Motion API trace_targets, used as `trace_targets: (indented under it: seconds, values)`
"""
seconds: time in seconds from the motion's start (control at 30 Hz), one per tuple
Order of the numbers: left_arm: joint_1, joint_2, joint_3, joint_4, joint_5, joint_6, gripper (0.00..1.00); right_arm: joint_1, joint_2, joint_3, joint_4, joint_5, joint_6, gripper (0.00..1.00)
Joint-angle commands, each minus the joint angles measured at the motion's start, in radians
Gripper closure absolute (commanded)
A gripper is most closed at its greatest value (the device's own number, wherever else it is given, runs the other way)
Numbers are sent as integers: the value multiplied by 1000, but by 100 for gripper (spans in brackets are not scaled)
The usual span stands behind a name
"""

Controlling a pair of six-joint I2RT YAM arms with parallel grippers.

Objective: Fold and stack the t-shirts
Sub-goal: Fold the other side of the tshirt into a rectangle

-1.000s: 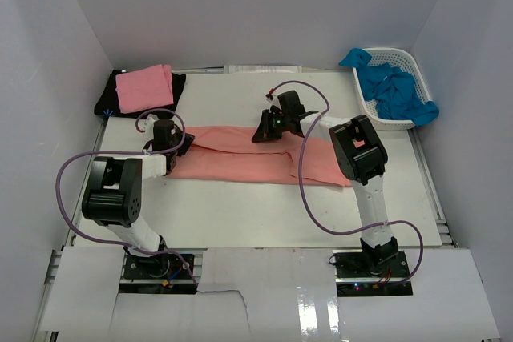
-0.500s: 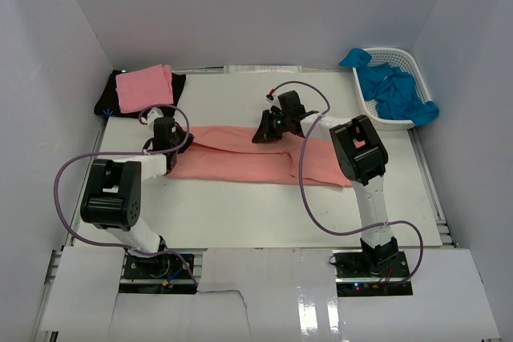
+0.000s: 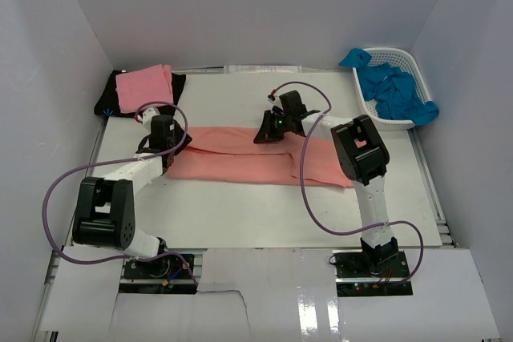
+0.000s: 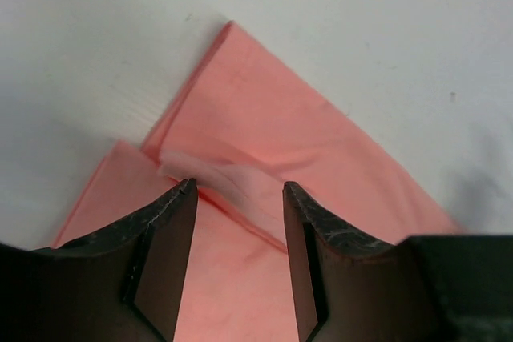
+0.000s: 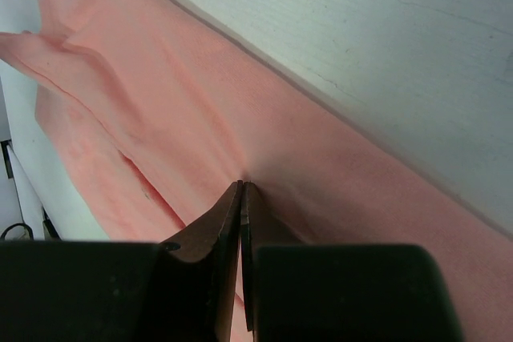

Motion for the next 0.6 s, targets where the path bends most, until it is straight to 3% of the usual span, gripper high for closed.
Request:
trace_targets:
  seconds: [0.0,0.23,0.33,0.43,0.57]
  values:
    - [-1,-11,42,-193,-99,-8,42,-17,-15,-15,-104,46,-32,92]
    - [7,-18,58,-228,-139,-32,43,-18,-26,-12,-118,43,-44,92]
    - [66,-23,88,-271,-157,-75,46,-20,-29,-10,-124,43,-49,92]
    - [163,-12,101,-199,-10,-55,46,-20,-31,-10,-132,40,-53,92]
    - [174,55,185,-181,120,-12,47,-20,-35,-12,-136,40,-58,92]
